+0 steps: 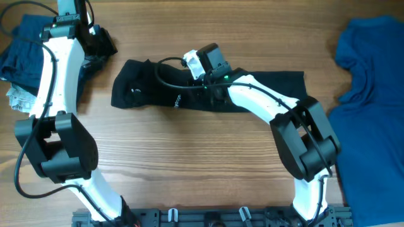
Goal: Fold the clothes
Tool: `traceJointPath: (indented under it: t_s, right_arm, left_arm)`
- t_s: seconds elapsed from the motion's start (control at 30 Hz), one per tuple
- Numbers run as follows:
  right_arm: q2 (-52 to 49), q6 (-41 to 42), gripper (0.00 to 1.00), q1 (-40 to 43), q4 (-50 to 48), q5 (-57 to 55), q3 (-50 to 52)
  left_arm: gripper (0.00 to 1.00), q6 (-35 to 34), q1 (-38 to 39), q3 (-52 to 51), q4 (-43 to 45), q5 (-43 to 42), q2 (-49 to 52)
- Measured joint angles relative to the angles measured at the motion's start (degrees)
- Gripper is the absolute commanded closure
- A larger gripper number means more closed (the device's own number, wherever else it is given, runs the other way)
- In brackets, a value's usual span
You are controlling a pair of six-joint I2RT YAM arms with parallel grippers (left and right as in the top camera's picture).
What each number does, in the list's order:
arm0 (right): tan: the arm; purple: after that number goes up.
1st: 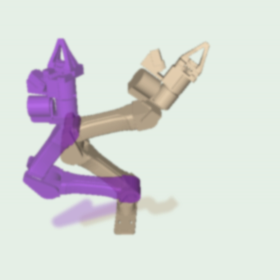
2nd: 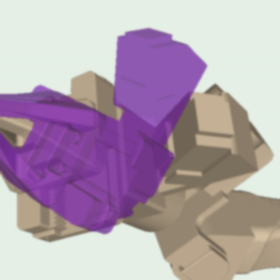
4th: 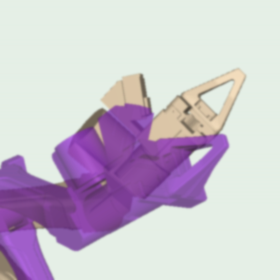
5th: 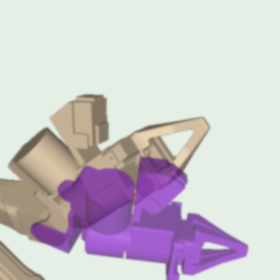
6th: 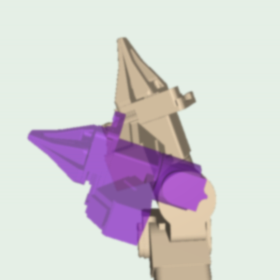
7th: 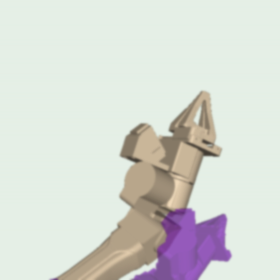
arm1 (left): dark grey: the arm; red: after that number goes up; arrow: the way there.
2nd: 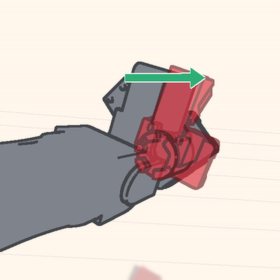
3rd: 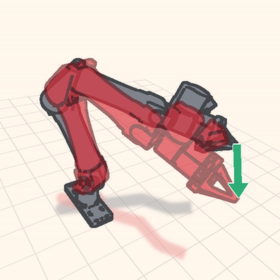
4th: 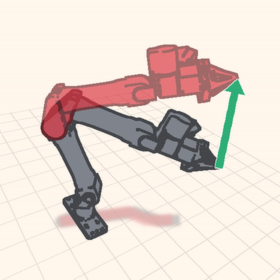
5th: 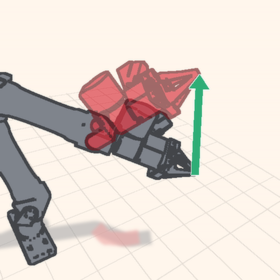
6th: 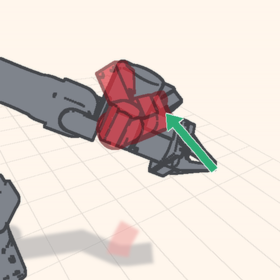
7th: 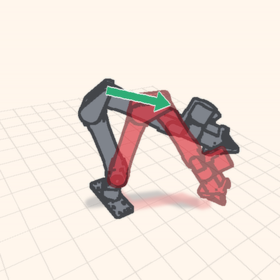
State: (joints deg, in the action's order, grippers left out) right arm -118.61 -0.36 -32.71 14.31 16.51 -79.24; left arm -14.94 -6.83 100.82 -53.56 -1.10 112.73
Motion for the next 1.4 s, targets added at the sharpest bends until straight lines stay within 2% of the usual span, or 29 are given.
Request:
traceJointPath:
  t_s: [0.13,0.23,0.37,0.43,0.57,0.63,0.67,0.7,0.93,1.07,1.13,1.2,1.27,1.3,1.37,1.4]
  right_arm:
    - [-0.2,-3.4,0.49,0.0,0.3,0.7,0.0]
    - [-1.2,-6.9,0.49,-0.2,0.8,3.7,0.0]
    - [-1.4,-9.1,0.55,-0.2,0.7,4.5,0.0]
    - [-1.9,-9.7,0.62,-0.2,-0.1,4.6,0.0]
    - [-2.9,-10.3,0.70,-0.3,-0.9,4.9,0.0]
    - [-3.0,-10.3,0.80,-0.3,-0.9,4.9,0.0]
    - [-3.0,-10.4,0.92,-0.4,-0.9,4.9,0.0]
    - [-3.0,-10.4,0.96,-0.4,-0.9,4.9,0.0]
    - [-3.0,-9.7,0.96,-0.8,0.6,4.9,-0.1]
    - [-2.9,-4.0,0.95,-4.6,2.4,4.9,-0.1]
    - [-2.9,-2.0,0.83,-7.1,2.7,3.9,-0.1]
    - [-2.9,-1.1,0.61,-8.5,2.8,1.4,-0.1]
    - [-2.9,-0.4,0.43,-8.7,2.8,-1.3,-0.1]
    - [-2.9,0.0,0.39,-8.5,3.2,-2.1,-0.2]
    - [-1.6,0.5,0.36,-7.0,7.4,-3.3,-2.0]
    - [0.2,1.0,0.36,-5.8,11.3,-3.6,-3.6]
  left_arm:
    - [0.41,0.0,0.0,0.0,0.0,0.0,0.0]
    - [0.41,0.0,0.0,0.0,0.0,0.0,0.0]
    - [0.41,0.0,0.0,0.0,0.0,0.0,0.0]
    - [0.41,0.0,0.0,0.0,0.0,0.0,0.0]
    - [0.41,0.0,0.0,0.0,0.0,0.0,0.0]
    - [0.41,0.0,0.0,0.0,0.0,0.0,0.0]
    - [0.41,0.0,0.0,0.0,0.0,0.0,0.0]
    - [0.41,0.0,0.0,0.0,0.0,0.0,0.0]
    - [0.41,0.0,0.0,0.0,0.0,0.0,0.0]
    - [0.41,0.0,0.0,0.0,0.0,0.0,0.0]
    - [0.41,0.0,0.0,0.0,0.0,0.0,0.0]
    - [0.41,0.0,0.0,0.0,0.0,0.0,0.0]
    - [0.41,0.0,0.0,0.0,-0.2,0.0,0.0]
    - [0.41,0.0,0.0,0.0,-0.2,-0.1,0.0]
    - [0.43,0.0,0.0,0.0,0.9,-2.2,0.0]
    - [0.50,-0.1,0.0,0.0,1.3,-4.2,0.0]
